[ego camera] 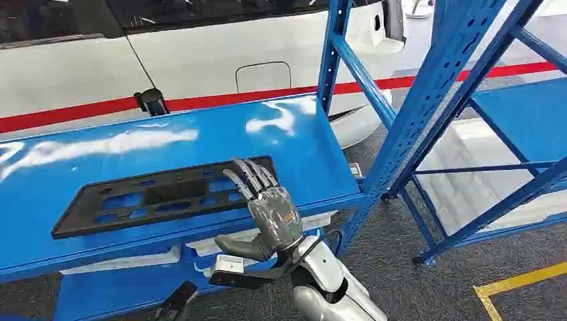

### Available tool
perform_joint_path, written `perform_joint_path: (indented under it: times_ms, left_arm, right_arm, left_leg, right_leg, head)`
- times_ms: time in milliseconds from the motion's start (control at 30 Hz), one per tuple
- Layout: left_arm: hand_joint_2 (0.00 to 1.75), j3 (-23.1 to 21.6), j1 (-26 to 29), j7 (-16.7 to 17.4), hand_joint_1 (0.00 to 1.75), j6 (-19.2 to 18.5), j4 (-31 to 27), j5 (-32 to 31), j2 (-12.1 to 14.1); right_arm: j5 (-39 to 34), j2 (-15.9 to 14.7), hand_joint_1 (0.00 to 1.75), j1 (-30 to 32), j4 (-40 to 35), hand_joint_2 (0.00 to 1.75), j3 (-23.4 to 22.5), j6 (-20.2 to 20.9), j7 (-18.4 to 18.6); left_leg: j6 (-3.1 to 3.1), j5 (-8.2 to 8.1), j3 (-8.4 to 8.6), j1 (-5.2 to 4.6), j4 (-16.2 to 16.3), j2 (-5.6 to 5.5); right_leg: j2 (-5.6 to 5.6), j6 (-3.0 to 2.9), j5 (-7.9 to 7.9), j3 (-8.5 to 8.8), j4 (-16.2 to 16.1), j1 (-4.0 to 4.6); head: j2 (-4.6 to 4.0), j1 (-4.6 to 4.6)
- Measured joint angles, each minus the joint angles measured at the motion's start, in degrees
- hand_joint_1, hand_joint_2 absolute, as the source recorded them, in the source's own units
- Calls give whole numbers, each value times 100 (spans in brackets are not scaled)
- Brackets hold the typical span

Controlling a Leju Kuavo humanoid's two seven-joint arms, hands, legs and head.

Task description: Take the parts from the cabinet and place them on the table.

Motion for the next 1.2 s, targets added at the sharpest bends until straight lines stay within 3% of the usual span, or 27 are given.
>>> perform_joint_path:
  times_ms: [200, 233, 300, 367, 400, 433, 500, 633, 833, 1200]
  left_arm:
    - [0, 0, 0, 0, 0, 0, 0, 0, 0]
    - [175, 0, 0, 0, 0, -2, 0, 0, 0]
    - [175, 0, -1, -77, 0, 72, 0, -40, -7]
    - [175, -42, -73, -556, 0, 684, 2, -199, -243]
    - [175, -111, -194, -599, 0, 1000, 15, -113, -488]
    - [175, -208, -308, -498, 0, 1163, 17, 69, -663]
    - [175, -628, -476, -369, 0, 1331, 20, 607, -978]
    - [175, -1073, -631, -488, 0, 1386, 112, 879, -1218]
    - [175, -1265, -758, -562, 0, 1423, 234, 990, -1242]
    - [175, -1340, -812, -529, 0, 1429, 328, 1003, -1248]
  right_arm:
    - [0, 0, 0, 0, 0, 0, 0, 0, 0]
    - [0, 0, 0, 0, 0, 0, 0, 0, 0]
    - [108, 0, 0, -4, 4, 0, -2, -9, 90]
    - [786, 81, 0, -98, 189, 0, -147, -142, 800]
    - [993, 160, 0, -220, 399, 0, -287, -223, 1037]
    - [1047, 234, 0, -350, 613, 175, -440, -304, 1080]
    - [1125, 371, 0, -555, 944, 175, -727, -452, 986]
    - [1132, 547, 0, -595, 1211, 175, -993, -477, 922]
    - [549, 763, 0, -642, 1423, 175, -1265, -367, 662]
    - [472, 905, 0, -711, 1593, 175, -1375, -280, 632]
  left_leg:
    - [0, 0, 0, 0, 0, 0]
    - [0, 0, 0, 0, 0, 0]
    - [0, 0, 4, 0, 2, 1]
    - [3, 3, 0, -8, 3, -10]
    - [11, 9, -1, -18, 3, -35]
    - [19, 14, -3, -22, 2, -46]
    - [20, 14, 1, -21, 1, -35]
    - [21, 13, 7, -22, 3, 6]
    - [20, 12, 4, -18, 3, 4]
    - [18, 13, 5, -11, 3, 5]
  right_leg:
    - [0, 0, 0, 0, 0, 0]
    - [0, 0, 0, 0, 0, 0]
    - [1, 0, 0, -5, -1, 1]
    - [-5, 0, 1, -11, -1, 1]
    - [-25, 1, 1, -8, -1, 1]
    - [-37, 1, 0, -4, -1, 0]
    - [-29, 4, 5, 22, -1, -2]
    - [-1, -7, 19, 17, -2, -2]
    - [-1, -8, 17, 9, -5, -3]
    - [-1, -10, 16, 7, -4, -2]
  head:
    - [0, -2]
    - [0, -2]
    - [0, -2]
    - [0, -4]
    - [0, -2]
    - [0, 0]
    - [0, 2]
    - [0, -2]
    - [0, 0]
    - [0, 0]
